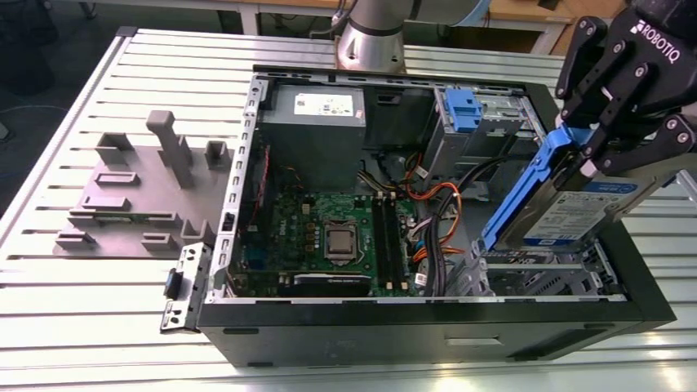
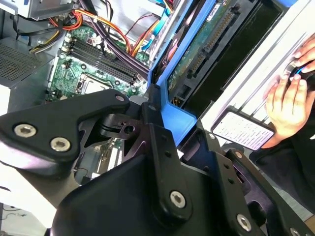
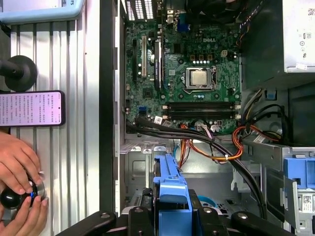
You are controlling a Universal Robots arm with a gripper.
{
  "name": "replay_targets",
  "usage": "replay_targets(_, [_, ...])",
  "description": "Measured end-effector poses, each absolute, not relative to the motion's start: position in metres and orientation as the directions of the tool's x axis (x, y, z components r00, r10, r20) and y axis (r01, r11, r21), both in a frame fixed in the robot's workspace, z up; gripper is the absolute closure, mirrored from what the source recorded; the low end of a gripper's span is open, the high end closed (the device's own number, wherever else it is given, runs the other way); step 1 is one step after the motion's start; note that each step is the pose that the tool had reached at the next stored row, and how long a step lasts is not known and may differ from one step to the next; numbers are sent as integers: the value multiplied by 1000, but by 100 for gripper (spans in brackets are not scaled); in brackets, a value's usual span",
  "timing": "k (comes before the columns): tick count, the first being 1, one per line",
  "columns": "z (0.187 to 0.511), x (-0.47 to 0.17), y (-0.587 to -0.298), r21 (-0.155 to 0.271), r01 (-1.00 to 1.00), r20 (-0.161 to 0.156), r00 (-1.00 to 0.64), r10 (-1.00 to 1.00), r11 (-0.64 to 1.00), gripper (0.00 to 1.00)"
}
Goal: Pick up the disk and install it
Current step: 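Insert the disk into the insertion slot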
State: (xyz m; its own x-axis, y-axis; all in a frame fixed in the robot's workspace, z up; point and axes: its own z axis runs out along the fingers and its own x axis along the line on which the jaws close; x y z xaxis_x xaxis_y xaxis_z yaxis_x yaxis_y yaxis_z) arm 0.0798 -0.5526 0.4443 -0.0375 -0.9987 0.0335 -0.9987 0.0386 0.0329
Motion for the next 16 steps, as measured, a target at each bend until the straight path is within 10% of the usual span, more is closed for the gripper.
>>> replay_targets(16, [439, 81, -556, 33, -999, 33, -37, -999, 39, 64])
